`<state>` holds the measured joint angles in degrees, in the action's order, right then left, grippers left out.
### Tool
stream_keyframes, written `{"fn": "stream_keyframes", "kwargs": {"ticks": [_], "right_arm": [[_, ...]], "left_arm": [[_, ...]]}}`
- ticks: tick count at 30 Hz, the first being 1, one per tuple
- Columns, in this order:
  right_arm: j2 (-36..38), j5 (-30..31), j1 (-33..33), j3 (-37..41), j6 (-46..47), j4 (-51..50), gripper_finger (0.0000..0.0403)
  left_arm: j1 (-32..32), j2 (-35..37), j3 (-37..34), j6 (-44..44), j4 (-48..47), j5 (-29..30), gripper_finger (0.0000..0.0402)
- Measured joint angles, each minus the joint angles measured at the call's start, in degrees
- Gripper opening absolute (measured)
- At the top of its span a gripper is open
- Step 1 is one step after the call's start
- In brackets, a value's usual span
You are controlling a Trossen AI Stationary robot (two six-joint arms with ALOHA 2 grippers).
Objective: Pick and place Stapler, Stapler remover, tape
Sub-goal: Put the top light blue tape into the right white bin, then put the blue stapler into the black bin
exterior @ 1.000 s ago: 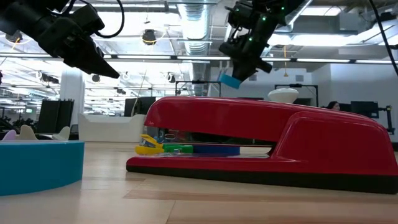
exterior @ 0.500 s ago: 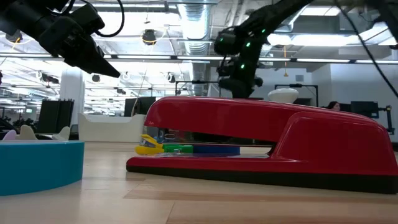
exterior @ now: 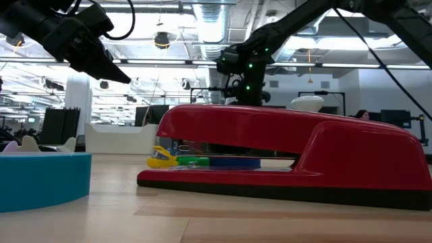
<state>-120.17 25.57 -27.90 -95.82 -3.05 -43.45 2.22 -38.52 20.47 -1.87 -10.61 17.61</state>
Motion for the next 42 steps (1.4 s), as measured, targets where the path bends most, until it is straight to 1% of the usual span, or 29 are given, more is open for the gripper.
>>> {"fn": "stream_keyframes", "kwargs": {"ticks": [8, 10, 13, 18, 21, 23, 27, 31, 36, 40, 42], "right_arm": [[-0.19, -0.06, -0.17, -0.12, 0.03, -0.49, 0.0030], [-0.18, -0.15, -0.32, -0.12, 0.03, -2.01, 0.0046], [-0.17, -0.16, -0.31, -0.12, 0.03, -3.88, 0.0086], [-0.14, -0.14, -0.14, -0.12, -0.04, -3.89, 0.0144], [-0.12, -0.08, -0.14, -0.12, -0.54, -3.92, 0.0163], [-0.12, -0.05, 0.00, -0.12, -0.56, -3.94, 0.0167], [1.06, -0.13, 0.99, -0.09, -2.68, -5.50, 0.0154], [3.76, -1.53, 3.44, -0.12, -5.90, -6.61, 0.0120], [8.43, -10.05, 8.06, -0.12, -7.20, -8.43, 0.0070], [12.22, -15.21, 12.71, -0.12, -3.54, -11.39, 0.0032], [14.11, -16.34, 15.31, -0.12, -2.05, -12.60, 0.0015]], "left_arm": [[0.00, 0.00, 0.00, -0.02, 0.04, 0.00, 0.0030], [0.00, 0.02, 0.00, -0.04, 0.02, 0.00, 0.0030], [0.00, 0.02, 0.00, -0.07, 0.02, 0.00, 0.0030], [0.00, 0.02, 0.00, -0.07, 0.04, -0.02, 0.0030], [0.00, 0.01, -0.01, -0.09, 0.02, -0.02, 0.0030], [0.00, 0.01, -0.01, -0.09, 0.02, -0.02, 0.0030], [0.00, 0.02, 0.00, -0.09, 0.00, -0.02, 0.0030], [0.00, 0.01, -0.02, -0.09, 0.00, -0.03, 0.0030], [0.00, 0.00, 0.00, -0.09, -0.02, -0.02, 0.0030], [0.00, 0.01, -0.01, -0.09, -0.02, -0.04, 0.0030], [0.00, 0.01, 0.00, -0.09, 0.00, -0.04, 0.0030]]}}
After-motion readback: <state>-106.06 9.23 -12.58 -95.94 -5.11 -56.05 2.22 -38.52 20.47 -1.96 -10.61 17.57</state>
